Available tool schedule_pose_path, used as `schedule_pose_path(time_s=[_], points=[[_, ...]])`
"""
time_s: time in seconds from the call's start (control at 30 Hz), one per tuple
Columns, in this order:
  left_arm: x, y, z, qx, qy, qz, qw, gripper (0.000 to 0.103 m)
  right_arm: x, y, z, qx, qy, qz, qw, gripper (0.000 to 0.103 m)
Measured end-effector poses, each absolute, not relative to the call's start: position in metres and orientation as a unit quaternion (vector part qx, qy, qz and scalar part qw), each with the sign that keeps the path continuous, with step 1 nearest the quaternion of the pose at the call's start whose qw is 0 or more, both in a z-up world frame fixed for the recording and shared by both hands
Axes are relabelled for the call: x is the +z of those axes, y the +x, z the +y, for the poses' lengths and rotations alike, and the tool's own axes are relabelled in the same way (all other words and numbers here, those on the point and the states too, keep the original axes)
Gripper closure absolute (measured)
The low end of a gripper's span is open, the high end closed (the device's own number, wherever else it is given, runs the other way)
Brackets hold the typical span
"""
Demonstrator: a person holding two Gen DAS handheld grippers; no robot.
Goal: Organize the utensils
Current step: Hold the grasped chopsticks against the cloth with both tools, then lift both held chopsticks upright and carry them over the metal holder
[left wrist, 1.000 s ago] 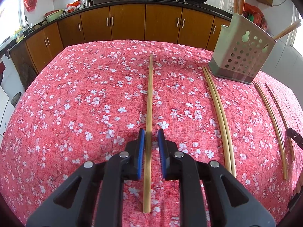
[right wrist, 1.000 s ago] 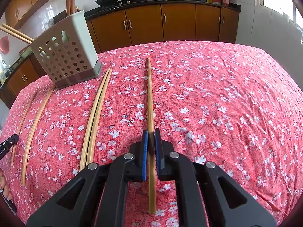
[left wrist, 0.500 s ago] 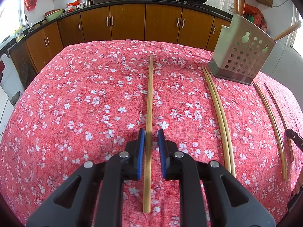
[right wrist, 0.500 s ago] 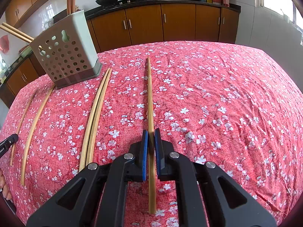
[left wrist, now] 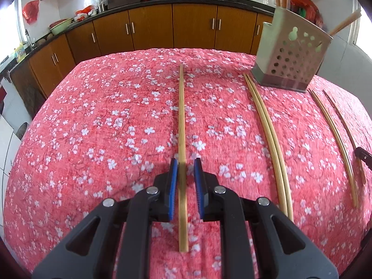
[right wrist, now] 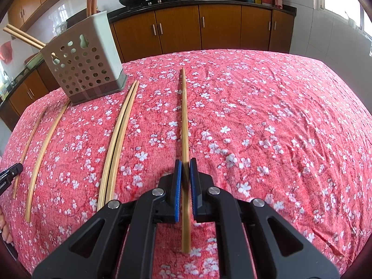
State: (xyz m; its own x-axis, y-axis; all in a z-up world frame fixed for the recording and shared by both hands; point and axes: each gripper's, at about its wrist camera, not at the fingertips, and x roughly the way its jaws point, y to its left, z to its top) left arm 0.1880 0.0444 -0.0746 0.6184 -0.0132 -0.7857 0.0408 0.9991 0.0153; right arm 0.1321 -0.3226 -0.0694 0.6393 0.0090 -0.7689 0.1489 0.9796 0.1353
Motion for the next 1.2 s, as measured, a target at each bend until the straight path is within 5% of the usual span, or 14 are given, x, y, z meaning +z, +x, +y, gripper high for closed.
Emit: schedule_pose_path(time_s=[0.63,1.2], points=[[-0.071,0.178,0.045,-0.02,0.019,0.431,0.902,0.095,-0.06,0.121,-0.326,-0.033,0.109,0.41,0.905,0.095],[0.034,0.148,0.04,-0.049,-0.012,0.29,0.956,0.095,0.018,0.102,-0.337,-0.036,0.119,0.291,0.949,0.095]])
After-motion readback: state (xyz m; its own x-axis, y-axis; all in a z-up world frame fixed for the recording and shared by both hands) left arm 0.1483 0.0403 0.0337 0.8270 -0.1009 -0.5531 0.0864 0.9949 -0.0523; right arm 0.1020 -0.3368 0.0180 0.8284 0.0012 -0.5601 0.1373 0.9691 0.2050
